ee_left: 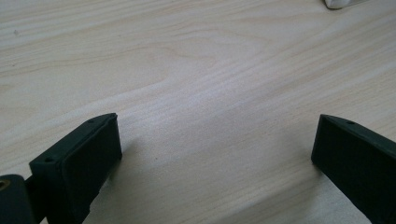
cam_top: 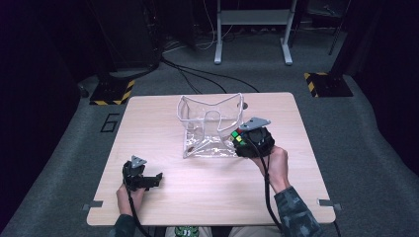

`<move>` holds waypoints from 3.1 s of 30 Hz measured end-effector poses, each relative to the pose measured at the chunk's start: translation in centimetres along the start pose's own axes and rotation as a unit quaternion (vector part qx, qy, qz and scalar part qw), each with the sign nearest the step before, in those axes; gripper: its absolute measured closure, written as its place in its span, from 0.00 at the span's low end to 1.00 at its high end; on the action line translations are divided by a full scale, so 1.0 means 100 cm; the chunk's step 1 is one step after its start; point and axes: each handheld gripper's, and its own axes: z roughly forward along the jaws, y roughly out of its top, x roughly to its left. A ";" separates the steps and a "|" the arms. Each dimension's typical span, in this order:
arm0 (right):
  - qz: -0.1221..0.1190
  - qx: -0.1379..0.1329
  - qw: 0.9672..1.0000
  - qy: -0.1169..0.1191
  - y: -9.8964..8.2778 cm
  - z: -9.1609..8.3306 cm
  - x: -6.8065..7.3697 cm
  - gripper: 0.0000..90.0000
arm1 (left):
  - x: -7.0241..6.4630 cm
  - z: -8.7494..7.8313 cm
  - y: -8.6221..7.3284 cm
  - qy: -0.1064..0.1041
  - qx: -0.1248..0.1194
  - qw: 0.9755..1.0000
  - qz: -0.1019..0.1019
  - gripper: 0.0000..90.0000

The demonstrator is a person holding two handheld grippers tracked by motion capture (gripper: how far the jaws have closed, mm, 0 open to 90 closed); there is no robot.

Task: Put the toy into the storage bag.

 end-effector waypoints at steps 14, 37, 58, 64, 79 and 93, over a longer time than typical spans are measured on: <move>-0.011 -0.008 1.000 -0.007 0.023 0.001 -0.006 0.37 | 0.000 0.000 0.000 0.000 0.000 1.000 0.000 0.02; -0.027 -0.006 1.000 -0.007 0.051 0.012 -0.009 0.37 | 0.000 0.000 0.000 0.000 -0.002 1.000 -0.003 0.02; -0.025 0.003 1.000 -0.011 0.072 0.029 -0.019 0.37 | 0.000 0.000 0.000 0.000 -0.002 1.000 -0.003 0.02; -0.027 0.008 1.000 -0.010 0.077 0.036 -0.022 0.37 | 0.000 0.000 0.000 0.000 -0.002 1.000 -0.003 0.02; -0.014 0.029 0.999 -0.003 0.084 0.060 -0.025 0.37 | 0.000 0.000 0.000 0.000 -0.002 1.000 -0.003 0.02; -0.011 0.046 0.999 0.003 0.089 0.079 -0.027 0.37 | 0.000 0.000 0.000 0.000 -0.002 1.000 -0.002 0.02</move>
